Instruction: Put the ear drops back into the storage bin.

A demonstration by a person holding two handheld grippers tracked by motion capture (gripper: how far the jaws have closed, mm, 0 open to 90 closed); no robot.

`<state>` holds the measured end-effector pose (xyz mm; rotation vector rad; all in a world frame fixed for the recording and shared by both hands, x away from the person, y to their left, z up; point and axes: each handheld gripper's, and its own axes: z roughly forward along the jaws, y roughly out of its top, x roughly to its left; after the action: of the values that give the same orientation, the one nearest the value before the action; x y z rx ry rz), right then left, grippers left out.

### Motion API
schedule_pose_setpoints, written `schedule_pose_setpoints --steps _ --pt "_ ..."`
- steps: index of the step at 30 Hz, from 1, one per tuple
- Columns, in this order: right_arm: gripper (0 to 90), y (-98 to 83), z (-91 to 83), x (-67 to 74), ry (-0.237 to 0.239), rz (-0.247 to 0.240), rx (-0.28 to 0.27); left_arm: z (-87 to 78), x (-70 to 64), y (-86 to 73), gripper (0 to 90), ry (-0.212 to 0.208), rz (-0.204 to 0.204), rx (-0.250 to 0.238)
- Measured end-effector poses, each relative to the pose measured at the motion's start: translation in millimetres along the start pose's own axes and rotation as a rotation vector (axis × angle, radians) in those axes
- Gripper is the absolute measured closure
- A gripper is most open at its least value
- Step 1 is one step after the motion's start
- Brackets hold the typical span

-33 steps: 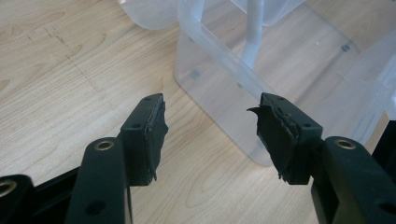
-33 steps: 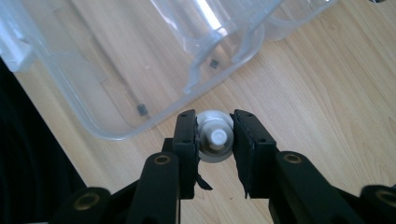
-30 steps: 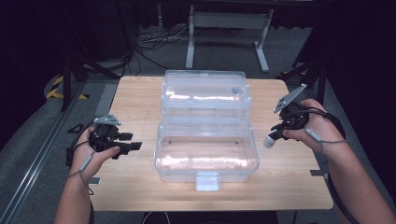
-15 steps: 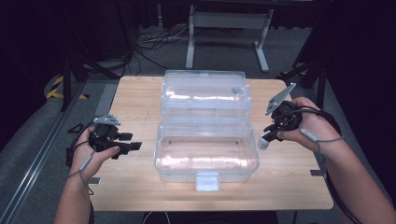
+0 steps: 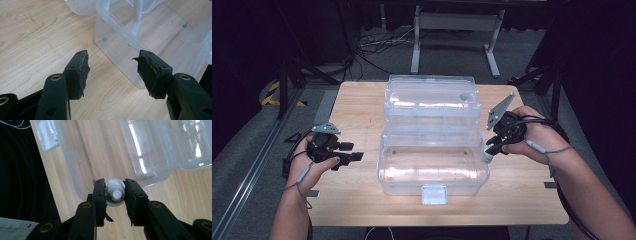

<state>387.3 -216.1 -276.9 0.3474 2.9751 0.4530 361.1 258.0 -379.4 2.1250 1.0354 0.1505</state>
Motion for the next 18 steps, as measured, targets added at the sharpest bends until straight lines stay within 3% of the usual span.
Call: schedule_pose_setpoints --steps 18 --pt "71.3 7.6 19.2 6.0 0.033 -0.058 0.035 0.7 0.2 -0.6 42.7 -0.001 -0.010 0.001"
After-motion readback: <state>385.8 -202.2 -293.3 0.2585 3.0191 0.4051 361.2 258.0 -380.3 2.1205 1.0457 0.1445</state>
